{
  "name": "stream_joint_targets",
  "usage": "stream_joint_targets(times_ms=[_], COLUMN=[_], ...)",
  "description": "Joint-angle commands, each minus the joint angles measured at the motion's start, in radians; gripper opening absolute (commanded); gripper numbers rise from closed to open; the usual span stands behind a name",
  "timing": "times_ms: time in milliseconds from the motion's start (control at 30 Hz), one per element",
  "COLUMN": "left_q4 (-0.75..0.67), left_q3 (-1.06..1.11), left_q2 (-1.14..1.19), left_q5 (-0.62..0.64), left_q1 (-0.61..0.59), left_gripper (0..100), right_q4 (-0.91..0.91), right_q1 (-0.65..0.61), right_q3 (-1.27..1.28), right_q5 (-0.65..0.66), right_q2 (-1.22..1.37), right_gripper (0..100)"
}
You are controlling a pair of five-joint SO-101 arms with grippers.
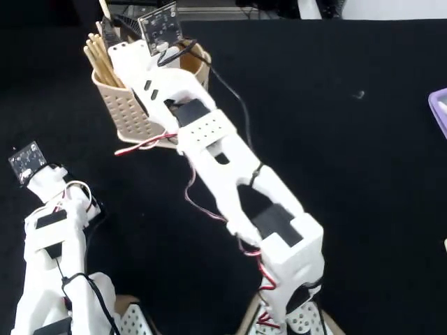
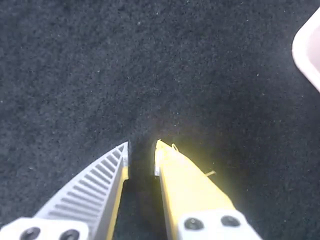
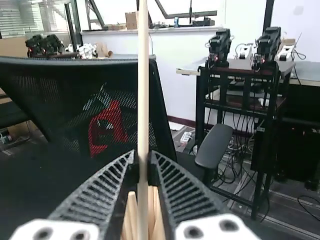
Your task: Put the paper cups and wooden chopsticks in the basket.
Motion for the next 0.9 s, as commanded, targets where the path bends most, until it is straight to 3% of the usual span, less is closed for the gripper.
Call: stream_joint_targets(times_ms=[0, 233, 400, 867], left_q4=[-0.015, -0.015, -0.015, -0.015], left_q3=[-0.015, -0.015, -0.015, -0.015], left_q2=[-0.021, -0.021, -0.021, -0.021], left_q5=[0.002, 0.0, 0.0, 0.0], left_q1=[-0.004, -0.004, -0.004, -0.004], left_gripper=[10, 10, 10, 10], right_q4=[-0.025, -0.015, -0.006, 0.166], right_q1=[0.018, -0.011, -0.025, -0.029], right_q3=[-0.027, -0.021, -0.024, -0.044], right_q5=[-0.009, -0.009, -0.009, -0.008], right_q2=[-0.019, -0.018, -0.019, -0.229], right_gripper=[1.1, 1.4, 10.2, 9.3])
